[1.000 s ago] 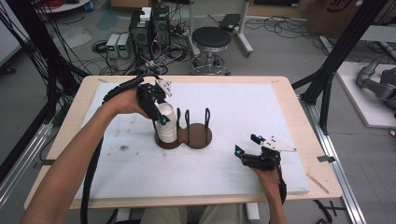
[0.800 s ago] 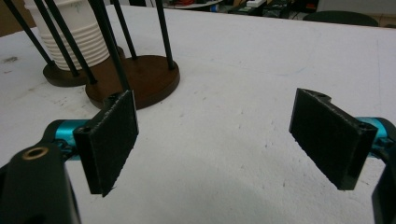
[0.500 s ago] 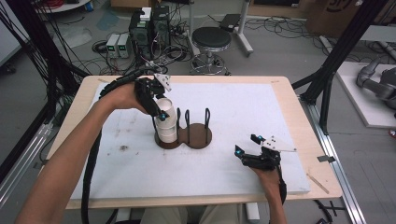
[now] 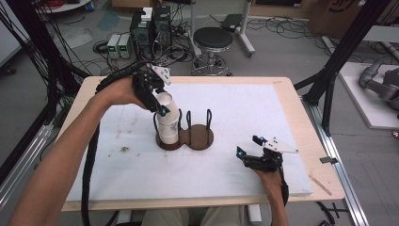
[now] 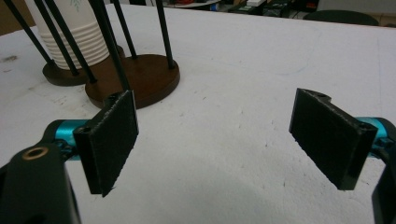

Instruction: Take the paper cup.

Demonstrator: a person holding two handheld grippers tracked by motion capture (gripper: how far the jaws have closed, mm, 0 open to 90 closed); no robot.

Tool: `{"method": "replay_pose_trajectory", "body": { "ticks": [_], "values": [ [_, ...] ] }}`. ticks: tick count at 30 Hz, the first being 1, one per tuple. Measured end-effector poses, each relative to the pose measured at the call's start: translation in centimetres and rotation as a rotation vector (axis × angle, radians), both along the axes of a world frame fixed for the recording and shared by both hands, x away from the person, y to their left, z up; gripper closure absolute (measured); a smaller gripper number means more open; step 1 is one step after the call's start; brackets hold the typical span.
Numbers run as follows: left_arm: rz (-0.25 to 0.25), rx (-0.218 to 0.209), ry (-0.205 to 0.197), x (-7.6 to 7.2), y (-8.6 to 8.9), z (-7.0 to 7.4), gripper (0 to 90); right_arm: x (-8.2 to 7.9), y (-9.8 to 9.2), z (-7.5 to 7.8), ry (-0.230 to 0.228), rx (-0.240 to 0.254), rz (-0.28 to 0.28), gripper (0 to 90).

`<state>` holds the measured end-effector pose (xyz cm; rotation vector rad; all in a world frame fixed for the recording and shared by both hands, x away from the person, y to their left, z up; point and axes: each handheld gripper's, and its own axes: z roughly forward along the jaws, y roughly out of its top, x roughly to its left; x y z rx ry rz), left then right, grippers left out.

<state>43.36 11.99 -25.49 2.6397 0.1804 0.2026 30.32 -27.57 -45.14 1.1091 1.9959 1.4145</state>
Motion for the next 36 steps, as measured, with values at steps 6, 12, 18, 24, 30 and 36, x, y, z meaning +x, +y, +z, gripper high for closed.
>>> {"method": "replay_pose_trajectory", "body": {
  "ticks": [6,12,18,24,30,36],
  "values": [
    [-0.001,-0.006,-0.006,-0.1,0.0,0.7,33.1,0.0,0.0,0.0,-0.002,0.000,0.000,15.8],
    [-0.002,-0.014,-0.021,-0.3,-0.1,1.9,33.2,0.0,0.0,0.0,-0.005,-0.001,0.001,15.9],
    [-0.005,-0.011,-0.048,-0.5,0.1,3.1,33.2,0.0,0.0,0.0,0.000,0.001,0.000,15.9],
    [-0.002,-0.017,-0.053,-0.8,0.2,3.5,33.3,0.0,0.0,0.0,-0.006,-0.002,0.001,15.8],
    [0.004,-0.045,-0.055,-0.9,0.3,3.6,33.4,0.0,0.0,0.0,-0.006,0.000,0.002,15.9],
    [0.004,-0.093,-0.058,-1.3,0.8,4.1,33.4,0.0,0.0,0.0,-0.007,-0.001,0.001,15.8]
  ]
}}
